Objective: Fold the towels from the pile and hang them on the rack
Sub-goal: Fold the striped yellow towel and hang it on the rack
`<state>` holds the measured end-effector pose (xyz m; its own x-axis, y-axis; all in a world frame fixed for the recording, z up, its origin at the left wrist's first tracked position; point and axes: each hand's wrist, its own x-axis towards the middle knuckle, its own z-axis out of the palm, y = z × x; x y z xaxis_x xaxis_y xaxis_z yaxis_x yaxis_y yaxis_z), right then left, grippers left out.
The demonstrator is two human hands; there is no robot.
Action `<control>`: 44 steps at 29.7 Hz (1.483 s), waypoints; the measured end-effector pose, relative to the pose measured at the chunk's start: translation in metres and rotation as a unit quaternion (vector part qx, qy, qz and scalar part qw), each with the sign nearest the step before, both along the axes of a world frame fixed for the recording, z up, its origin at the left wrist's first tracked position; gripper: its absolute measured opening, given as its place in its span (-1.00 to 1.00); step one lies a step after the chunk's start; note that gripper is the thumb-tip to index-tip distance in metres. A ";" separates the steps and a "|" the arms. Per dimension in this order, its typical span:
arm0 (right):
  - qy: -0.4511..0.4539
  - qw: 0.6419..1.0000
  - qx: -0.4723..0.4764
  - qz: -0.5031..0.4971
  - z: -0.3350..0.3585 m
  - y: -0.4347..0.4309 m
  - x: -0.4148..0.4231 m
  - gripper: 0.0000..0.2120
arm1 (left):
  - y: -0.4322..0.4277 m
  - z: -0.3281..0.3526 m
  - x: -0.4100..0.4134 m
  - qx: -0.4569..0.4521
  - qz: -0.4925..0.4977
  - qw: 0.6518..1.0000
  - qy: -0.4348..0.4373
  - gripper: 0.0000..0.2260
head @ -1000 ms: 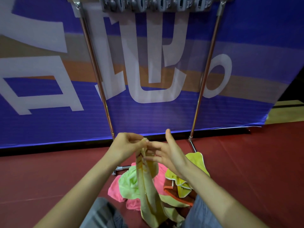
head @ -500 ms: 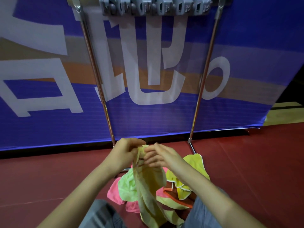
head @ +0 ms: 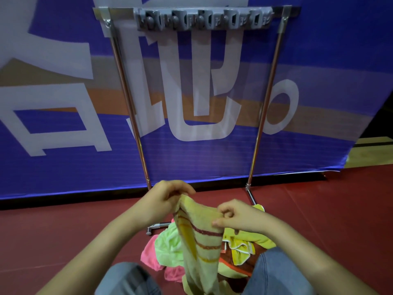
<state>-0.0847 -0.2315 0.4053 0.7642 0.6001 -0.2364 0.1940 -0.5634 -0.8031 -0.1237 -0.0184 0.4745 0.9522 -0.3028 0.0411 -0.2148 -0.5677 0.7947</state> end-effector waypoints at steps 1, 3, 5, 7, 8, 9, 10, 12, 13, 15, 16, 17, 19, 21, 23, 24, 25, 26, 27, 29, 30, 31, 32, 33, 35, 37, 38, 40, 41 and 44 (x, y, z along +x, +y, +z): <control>-0.005 1.000 -0.005 -0.005 -0.002 -0.006 0.001 -0.79 | 0.007 0.001 0.000 0.009 0.004 1.000 0.000 -0.58; -0.024 0.999 0.012 -0.034 -0.002 -0.020 0.004 -0.78 | 0.017 0.001 0.002 0.027 0.007 1.000 0.003 -0.59; -0.058 0.994 0.062 -0.074 0.004 -0.027 0.006 -0.75 | 0.024 0.000 -0.001 0.026 0.003 1.000 0.015 -0.63; -0.073 0.982 0.135 -0.110 0.012 -0.028 0.009 -0.78 | 0.024 -0.003 -0.003 0.014 -0.006 1.000 0.021 -0.66; -0.071 0.974 0.173 -0.129 0.015 -0.027 0.009 -0.79 | 0.023 -0.003 -0.004 0.008 -0.006 1.000 0.018 -0.66; -0.068 0.964 0.207 -0.153 0.019 -0.026 0.010 -0.76 | 0.021 -0.003 -0.003 -0.003 -0.005 1.000 0.016 -0.67; -0.063 0.955 0.234 -0.173 0.023 -0.025 0.009 -0.74 | 0.019 -0.002 -0.003 -0.019 -0.001 1.000 0.019 -0.67; -0.069 0.944 0.256 -0.198 0.032 -0.023 0.009 -0.73 | 0.019 -0.001 -0.002 -0.058 0.014 0.998 0.033 -0.66; -0.073 0.941 0.258 -0.207 0.035 -0.022 0.008 -0.73 | 0.018 -0.001 -0.002 -0.077 0.022 0.996 0.042 -0.66; -0.068 0.938 0.258 -0.220 0.042 -0.021 0.006 -0.75 | 0.017 -0.001 -0.003 -0.098 0.033 0.993 0.052 -0.74; -0.063 0.938 0.258 -0.223 0.045 -0.020 0.004 -0.75 | 0.016 -0.002 -0.004 -0.100 0.037 0.993 0.052 -0.77; -0.058 0.939 0.255 -0.223 0.047 -0.020 0.003 -0.76 | 0.015 -0.003 -0.005 -0.104 0.039 0.993 0.051 -0.79; -0.052 0.941 0.252 -0.219 0.051 -0.020 0.002 -0.76 | 0.015 -0.005 -0.006 -0.115 0.042 0.991 0.049 -0.82; -0.049 0.943 0.247 -0.217 0.054 -0.021 -0.001 -0.76 | 0.015 -0.007 -0.007 -0.117 0.036 0.991 0.047 -0.81; -0.047 0.943 0.248 -0.219 0.056 -0.022 -0.003 -0.77 | 0.016 -0.008 -0.008 -0.117 0.029 0.992 0.035 -0.81; -0.043 0.940 0.256 -0.222 0.057 -0.022 -0.004 -0.78 | 0.017 -0.008 -0.008 -0.122 0.031 0.992 0.027 -0.81; -0.038 0.937 0.266 -0.225 0.058 -0.022 -0.005 -0.79 | 0.017 -0.008 -0.008 -0.127 0.038 0.991 0.022 -0.80; -0.036 0.934 0.274 -0.226 0.059 -0.022 -0.006 -0.80 | 0.016 -0.008 -0.008 -0.123 0.047 0.991 0.020 -0.79; -0.036 0.934 0.277 -0.223 0.060 -0.022 -0.007 -0.80 | 0.016 -0.007 -0.007 -0.106 0.053 0.993 0.021 -0.78; -0.042 0.938 0.273 -0.209 0.062 -0.020 -0.008 -0.81 | 0.015 -0.008 -0.005 -0.020 0.052 0.998 0.017 -0.80; -0.044 0.940 0.270 -0.203 0.062 -0.019 -0.008 -0.82 | 0.016 -0.009 -0.004 0.034 0.048 0.998 0.007 -0.81; -0.045 0.942 0.267 -0.200 0.062 -0.018 -0.009 -0.82 | 0.016 -0.009 -0.003 0.076 0.048 0.996 -0.002 -0.81; -0.045 0.943 0.263 -0.199 0.062 -0.018 -0.009 -0.82 | 0.017 -0.009 -0.003 0.096 0.054 0.994 -0.002 -0.80; -0.045 0.945 0.258 -0.199 0.061 -0.018 -0.008 -0.83 | 0.018 -0.010 -0.003 0.101 0.064 0.993 0.003 -0.79; -0.043 0.950 0.241 -0.196 0.060 -0.019 -0.007 -0.84 | 0.022 -0.010 -0.002 0.095 0.086 0.992 0.015 -0.79; -0.051 0.956 0.219 -0.191 0.057 -0.022 -0.006 -0.85 | 0.026 -0.007 -0.002 0.052 0.106 0.992 0.038 -0.83; -0.063 0.957 0.207 -0.193 0.056 -0.023 -0.005 -0.86 | 0.027 -0.006 -0.002 0.014 0.113 0.992 0.054 -0.86; -0.092 0.952 0.203 -0.209 0.054 -0.022 -0.005 -0.85 | 0.026 -0.002 -0.003 -0.055 0.126 0.987 0.080 -0.92; -0.104 0.947 0.209 -0.221 0.054 -0.021 -0.006 -0.85 | 0.025 0.000 -0.003 -0.075 0.135 0.984 0.086 -0.93; -0.120 0.934 0.223 -0.252 0.054 -0.019 -0.003 -0.87 | 0.018 0.002 -0.002 -0.116 0.168 0.975 0.087 -0.92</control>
